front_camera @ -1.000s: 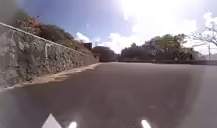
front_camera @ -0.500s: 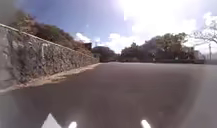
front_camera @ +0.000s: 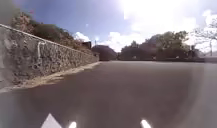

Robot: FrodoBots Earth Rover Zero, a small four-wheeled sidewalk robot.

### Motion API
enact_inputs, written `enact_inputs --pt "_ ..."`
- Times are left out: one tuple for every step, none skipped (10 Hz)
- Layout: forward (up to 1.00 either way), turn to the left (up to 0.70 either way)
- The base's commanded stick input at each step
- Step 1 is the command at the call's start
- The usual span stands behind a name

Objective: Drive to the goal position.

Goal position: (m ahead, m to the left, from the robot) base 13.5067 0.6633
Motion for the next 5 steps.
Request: enact_inputs --pt "0.50 0.00" --pt "0.50 0.00" --pt "0.50 0.00" --pt "0.50 0.00" --pt "0.50 0.00"
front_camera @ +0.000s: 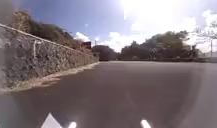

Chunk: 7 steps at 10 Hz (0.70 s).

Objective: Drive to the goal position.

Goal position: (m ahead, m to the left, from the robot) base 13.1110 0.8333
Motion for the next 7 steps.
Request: enact_inputs --pt "0.50 0.00" --pt "0.50 0.00" --pt "0.50 0.00" --pt "0.50 0.00" --pt "0.50 0.00" --pt "0.50 0.00" --pt "0.50 0.00"
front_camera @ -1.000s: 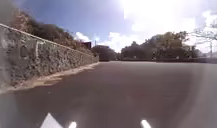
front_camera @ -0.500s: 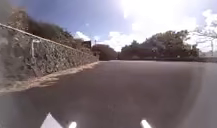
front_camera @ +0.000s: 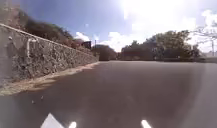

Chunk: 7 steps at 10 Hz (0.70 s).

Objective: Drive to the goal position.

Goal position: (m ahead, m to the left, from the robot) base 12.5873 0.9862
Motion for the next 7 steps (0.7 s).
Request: enact_inputs --pt "0.50 0.00" --pt "0.50 0.00" --pt "0.50 0.00" --pt "0.50 0.00" --pt "0.50 0.00" --pt "0.50 0.00" --pt "0.50 0.00"
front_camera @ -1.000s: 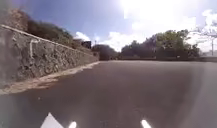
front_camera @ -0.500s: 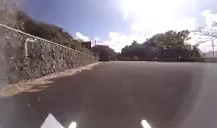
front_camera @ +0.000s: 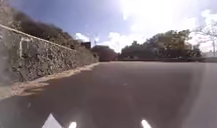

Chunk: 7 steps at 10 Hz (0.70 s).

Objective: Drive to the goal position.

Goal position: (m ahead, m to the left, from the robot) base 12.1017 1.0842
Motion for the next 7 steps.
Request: enact_inputs --pt "0.50 0.00" --pt "0.50 0.00" --pt "0.50 0.00" --pt "0.50 0.00" --pt "0.50 0.00" --pt "0.50 0.00" --pt "0.50 0.00"
